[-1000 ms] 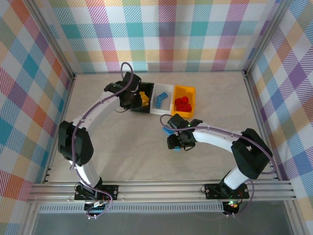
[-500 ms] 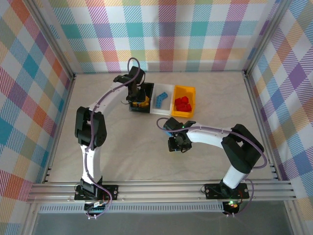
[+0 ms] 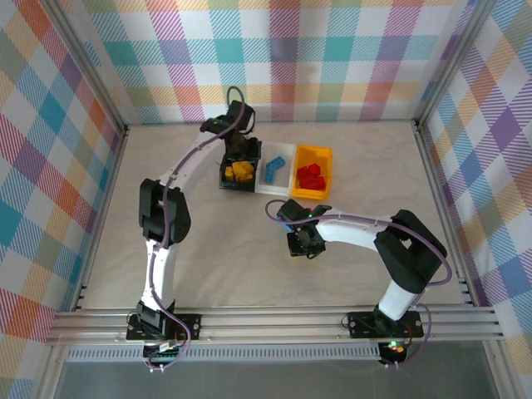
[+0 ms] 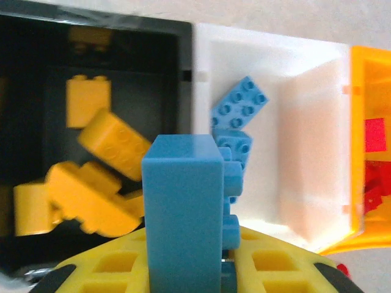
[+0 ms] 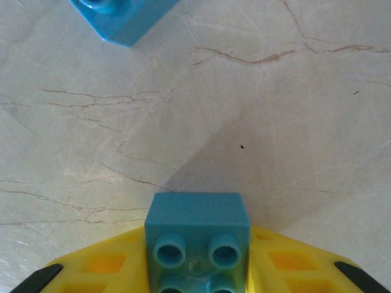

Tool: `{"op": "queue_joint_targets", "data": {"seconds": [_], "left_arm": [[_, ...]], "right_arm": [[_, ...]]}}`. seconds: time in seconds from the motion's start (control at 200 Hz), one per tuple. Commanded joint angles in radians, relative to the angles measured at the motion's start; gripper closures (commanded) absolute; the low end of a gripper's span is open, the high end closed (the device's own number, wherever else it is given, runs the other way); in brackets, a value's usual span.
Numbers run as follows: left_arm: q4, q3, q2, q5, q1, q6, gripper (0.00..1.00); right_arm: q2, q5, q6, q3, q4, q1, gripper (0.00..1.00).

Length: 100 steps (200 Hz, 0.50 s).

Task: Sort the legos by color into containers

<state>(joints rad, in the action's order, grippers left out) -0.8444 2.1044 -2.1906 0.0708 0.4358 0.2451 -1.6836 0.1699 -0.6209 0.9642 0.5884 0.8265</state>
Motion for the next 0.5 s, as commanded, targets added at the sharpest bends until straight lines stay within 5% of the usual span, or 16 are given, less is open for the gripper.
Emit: {"op": "queue_joint_targets", "data": {"seconds": [0.0,0.25,0.495], "left_arm": [[-0.053,0.101,-0.088,0.054,0.034,-0.019,0.80],[-0.108,0.314,-0.254,0.078,0.056,-0.010,0.77],[-0.116,0.353,-0.289,0.092,0.058,0.009,0.44]], "right_arm": [[0.061,0.026,0.001,0.012,0.005,0.007,0.63],[0.184,0.059,0.041,0.059,0.065,0.000,0.63],[0.212,0.013,0.129,0.195,0.094,-0.106,0.63]]}}
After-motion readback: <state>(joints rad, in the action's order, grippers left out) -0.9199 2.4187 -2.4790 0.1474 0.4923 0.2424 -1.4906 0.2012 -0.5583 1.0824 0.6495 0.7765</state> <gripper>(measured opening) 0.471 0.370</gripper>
